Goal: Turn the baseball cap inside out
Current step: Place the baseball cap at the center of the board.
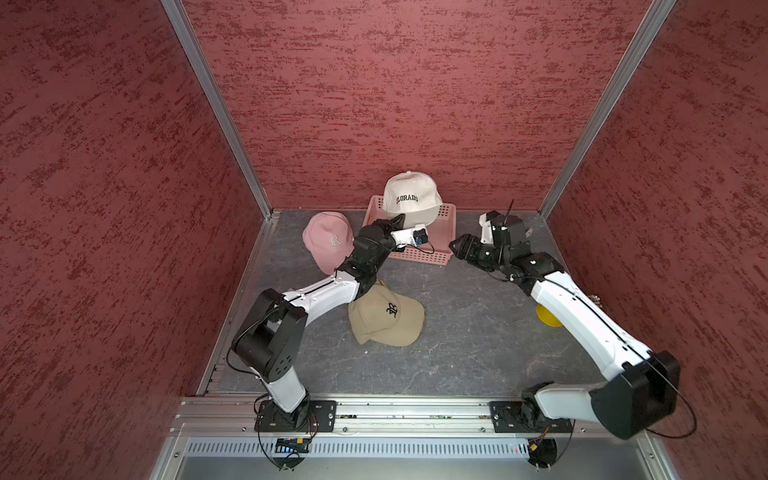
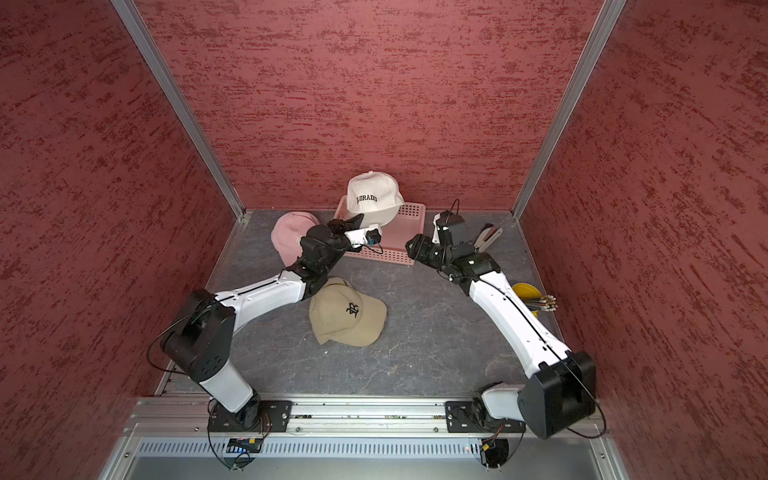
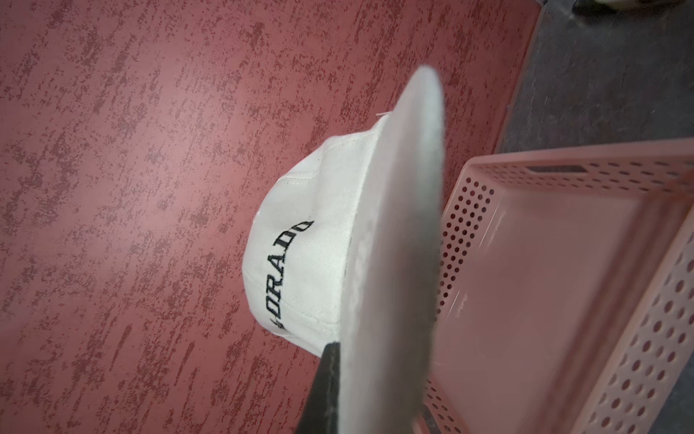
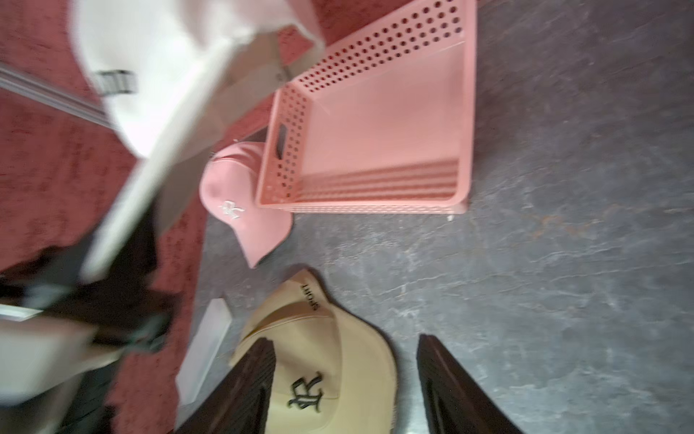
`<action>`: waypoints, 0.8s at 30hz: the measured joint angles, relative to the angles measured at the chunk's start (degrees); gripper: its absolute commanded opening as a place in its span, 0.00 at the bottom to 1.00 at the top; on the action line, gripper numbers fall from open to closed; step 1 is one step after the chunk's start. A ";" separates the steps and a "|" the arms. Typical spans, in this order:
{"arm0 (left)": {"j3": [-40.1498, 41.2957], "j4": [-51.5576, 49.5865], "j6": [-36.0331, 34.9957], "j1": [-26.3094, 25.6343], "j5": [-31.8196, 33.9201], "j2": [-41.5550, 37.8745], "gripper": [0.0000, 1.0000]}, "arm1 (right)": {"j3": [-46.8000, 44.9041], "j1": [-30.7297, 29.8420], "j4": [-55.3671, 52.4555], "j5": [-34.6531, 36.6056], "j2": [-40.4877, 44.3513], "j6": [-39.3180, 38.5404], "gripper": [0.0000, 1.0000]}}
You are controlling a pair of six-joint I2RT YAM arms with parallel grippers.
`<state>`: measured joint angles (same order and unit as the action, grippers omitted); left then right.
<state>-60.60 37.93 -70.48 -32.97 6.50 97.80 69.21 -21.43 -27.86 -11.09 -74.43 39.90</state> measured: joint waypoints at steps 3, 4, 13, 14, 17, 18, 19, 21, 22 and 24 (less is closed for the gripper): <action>3.15 4.63 -1.77 -0.44 1.25 0.59 0.00 | -1.84 -1.36 4.24 -0.85 3.19 4.59 0.65; 3.78 6.64 -2.47 -0.72 1.49 0.59 0.00 | -2.60 -1.68 5.75 -0.96 3.65 6.16 0.65; 6.29 21.81 -8.61 -4.46 3.34 2.08 0.00 | -4.81 -2.82 18.29 -2.67 -1.99 17.46 0.64; 6.34 22.32 -9.14 -4.55 3.93 2.47 0.00 | -4.83 -2.82 18.88 -2.78 -2.45 18.34 0.64; 6.84 22.84 -10.58 -4.79 4.28 3.23 0.00 | -4.83 -3.06 21.24 -3.34 -3.41 19.85 0.64; 7.17 22.95 -10.91 -5.11 4.28 3.23 0.00 | -4.83 -3.19 21.90 -3.56 -3.56 20.22 0.64; 7.39 23.02 -11.08 -5.49 4.24 3.23 0.00 | -4.81 -3.30 22.53 -3.82 -3.72 20.59 0.64; 7.63 23.12 -11.47 -6.10 4.22 3.23 0.00 | -4.72 -3.39 23.91 -4.26 -4.26 21.20 0.62; 7.74 23.34 -11.52 -6.36 4.17 3.23 0.00 | -4.61 -3.41 24.63 -4.55 -4.83 21.53 0.60; 7.89 23.58 -11.65 -6.71 4.15 3.23 0.00 | -4.44 -3.43 26.27 -5.25 -6.27 22.58 0.52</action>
<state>-52.71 61.52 -82.13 -39.68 10.66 101.03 64.77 -24.86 -1.58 -16.34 -80.71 62.48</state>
